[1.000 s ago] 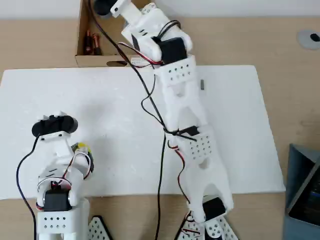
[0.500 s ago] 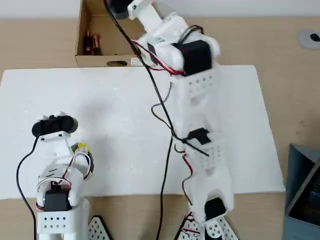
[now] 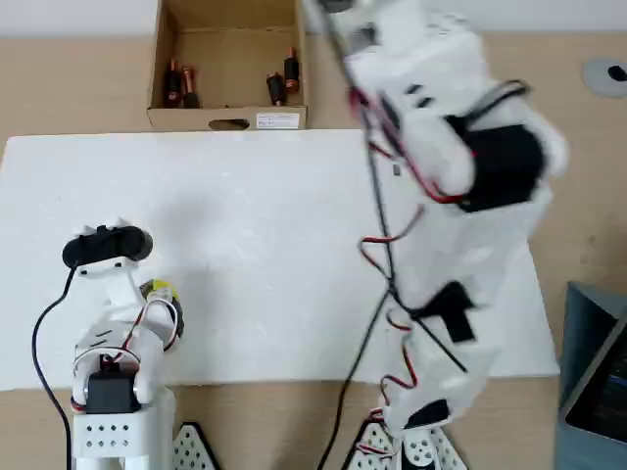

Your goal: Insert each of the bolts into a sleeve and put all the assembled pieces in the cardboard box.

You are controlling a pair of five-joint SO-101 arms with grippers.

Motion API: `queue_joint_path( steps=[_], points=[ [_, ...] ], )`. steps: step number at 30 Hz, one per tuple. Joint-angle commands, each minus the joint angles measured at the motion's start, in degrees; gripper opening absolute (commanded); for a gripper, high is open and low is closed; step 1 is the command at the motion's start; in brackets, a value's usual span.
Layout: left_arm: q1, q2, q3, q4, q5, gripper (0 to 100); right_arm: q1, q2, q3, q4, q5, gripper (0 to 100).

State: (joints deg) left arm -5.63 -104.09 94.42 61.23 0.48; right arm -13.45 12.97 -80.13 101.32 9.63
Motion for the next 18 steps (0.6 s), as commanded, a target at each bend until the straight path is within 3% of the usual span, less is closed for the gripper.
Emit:
queue_joint_path(
  steps=[1, 10, 18],
  points=[
    [-0.26, -0.48, 0.00, -1.23, -0.18, 0, 5.76, -10.07, 12.44, 1.23, -0.53, 0.9],
    [-0.26, -0.48, 0.00, -1.23, -0.18, 0, 12.26, -29.41, 50.86, 0.26, -1.32, 0.9],
    [-0.26, -0.48, 0.00, -1.23, -0.18, 0, 14.64, -46.20, 84.00, -9.58, -4.84, 0.9]
  ],
)
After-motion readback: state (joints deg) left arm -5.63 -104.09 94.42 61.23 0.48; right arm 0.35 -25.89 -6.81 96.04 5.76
